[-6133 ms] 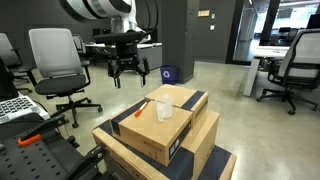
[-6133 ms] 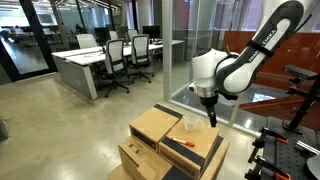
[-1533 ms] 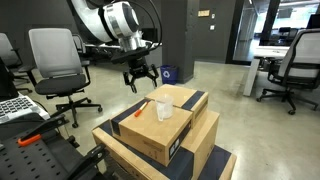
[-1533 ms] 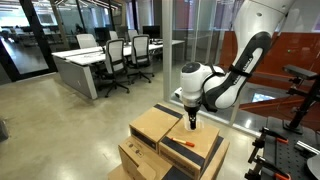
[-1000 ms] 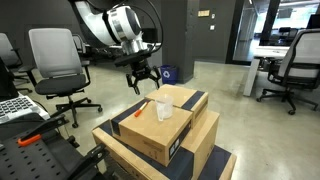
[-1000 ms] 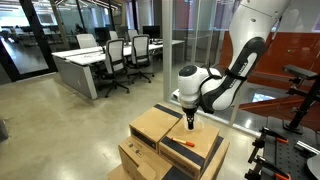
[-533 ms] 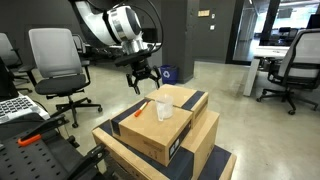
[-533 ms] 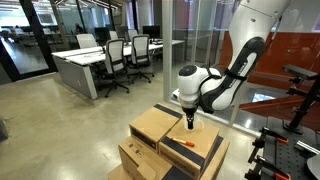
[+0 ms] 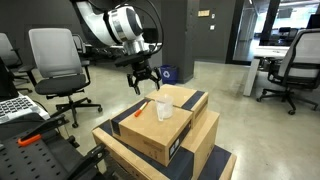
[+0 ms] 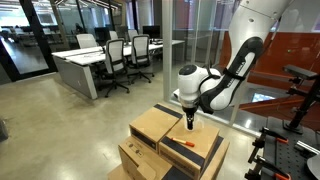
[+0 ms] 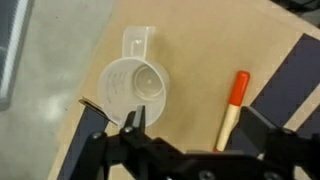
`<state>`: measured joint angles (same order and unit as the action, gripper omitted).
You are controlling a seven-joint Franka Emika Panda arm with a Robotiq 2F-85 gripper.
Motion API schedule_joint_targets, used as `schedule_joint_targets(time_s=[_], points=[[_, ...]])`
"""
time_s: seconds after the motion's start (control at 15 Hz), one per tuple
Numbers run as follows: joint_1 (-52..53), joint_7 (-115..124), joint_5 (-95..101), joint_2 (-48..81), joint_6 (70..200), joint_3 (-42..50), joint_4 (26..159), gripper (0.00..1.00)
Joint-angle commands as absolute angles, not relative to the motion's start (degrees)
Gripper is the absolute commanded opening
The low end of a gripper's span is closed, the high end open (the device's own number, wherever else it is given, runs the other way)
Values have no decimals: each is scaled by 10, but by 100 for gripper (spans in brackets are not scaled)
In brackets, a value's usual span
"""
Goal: Put the marker inside the cup
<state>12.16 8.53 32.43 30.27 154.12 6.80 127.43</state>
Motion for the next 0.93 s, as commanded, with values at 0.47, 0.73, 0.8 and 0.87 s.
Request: schedule_joint_targets(time_s=[0.47,0.73,0.8,0.87], points=[[134,79,316,315,1555,48,1268,100],[141,80,316,320,1554,43,1266,100],[143,79,315,325,1551,42,1260,100],[145,78,315,327,1550,41,1258,100]])
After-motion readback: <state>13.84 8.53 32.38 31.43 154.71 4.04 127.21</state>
